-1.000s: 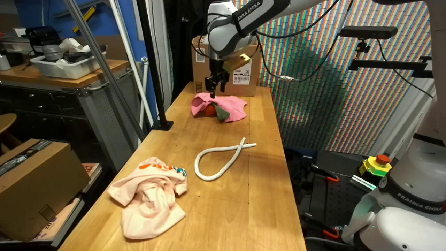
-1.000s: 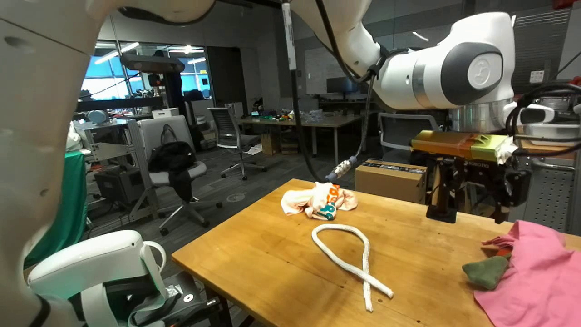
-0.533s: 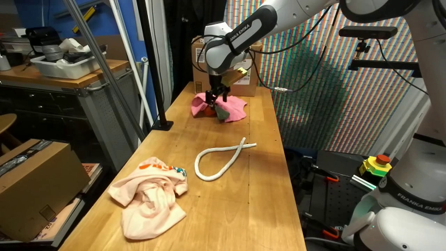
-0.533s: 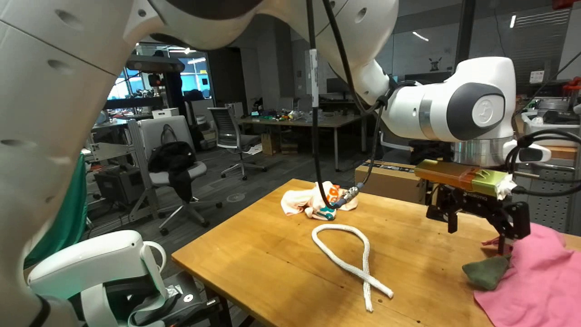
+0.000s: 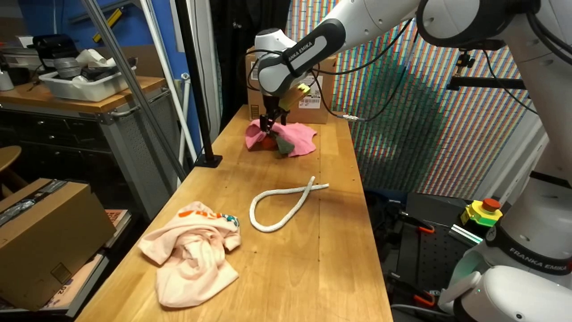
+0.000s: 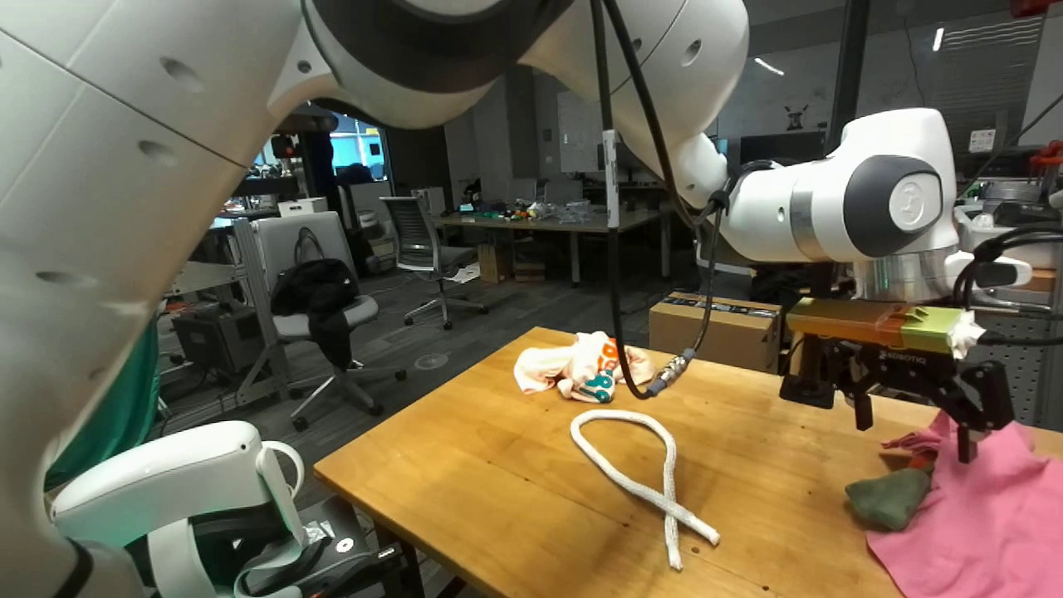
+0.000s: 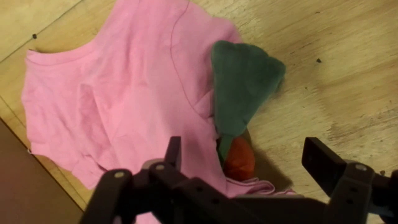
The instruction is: Move the pink shirt to the left then move the peach colored shirts to the right then move the turnip plushie to the left
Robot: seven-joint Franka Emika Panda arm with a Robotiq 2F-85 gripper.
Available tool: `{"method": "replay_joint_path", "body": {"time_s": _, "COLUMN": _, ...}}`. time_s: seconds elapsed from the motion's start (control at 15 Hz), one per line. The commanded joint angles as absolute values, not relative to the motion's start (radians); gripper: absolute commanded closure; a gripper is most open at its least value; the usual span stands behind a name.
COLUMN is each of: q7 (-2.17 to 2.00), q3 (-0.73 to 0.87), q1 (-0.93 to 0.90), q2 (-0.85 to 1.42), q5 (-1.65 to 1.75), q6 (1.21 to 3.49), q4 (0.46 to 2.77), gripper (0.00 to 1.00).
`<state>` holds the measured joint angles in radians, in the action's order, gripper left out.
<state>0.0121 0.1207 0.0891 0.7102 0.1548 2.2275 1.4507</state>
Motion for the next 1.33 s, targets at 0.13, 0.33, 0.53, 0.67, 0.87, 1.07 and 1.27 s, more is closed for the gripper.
{"method": "replay_joint_path", "body": {"time_s": 0.13, "q7": 0.008, "q3": 0.128, "q1": 0.06, "q2": 0.794, "q5": 0.202, "q6": 2.211, "q4": 1.298, "gripper": 0.0}}
{"method": "replay_joint_path", "body": {"time_s": 0.33, "q7": 0.009, "q3": 0.136, "q1": 0.042, "q2": 0.831, "q5": 0.225, "q6": 2.211, "q4": 1.234, "gripper": 0.0}}
{"method": "replay_joint_path", "body": {"time_s": 0.53, "q7": 0.014, "q3": 0.148, "q1": 0.026, "q2": 0.881, "q5": 0.263, "q6": 2.201, "q4": 1.157, "gripper": 0.0}}
{"method": "replay_joint_path", "body": {"time_s": 0.67, "q7": 0.017, "q3": 0.158, "q1": 0.02, "q2": 0.912, "q5": 0.289, "q6": 2.196, "q4": 1.114, "gripper": 0.0}}
{"method": "replay_joint_path", "body": {"time_s": 0.87, "q7": 0.022, "q3": 0.177, "q1": 0.015, "q2": 0.957, "q5": 0.324, "q6": 2.191, "q4": 1.054, "gripper": 0.0}}
{"method": "replay_joint_path", "body": {"time_s": 1.07, "q7": 0.026, "q3": 0.197, "q1": 0.016, "q2": 1.001, "q5": 0.356, "q6": 2.189, "q4": 0.999, "gripper": 0.0}}
{"method": "replay_joint_path", "body": {"time_s": 1.27, "q7": 0.03, "q3": 0.215, "q1": 0.018, "q2": 1.044, "q5": 0.38, "q6": 2.186, "q4": 0.943, "gripper": 0.0}}
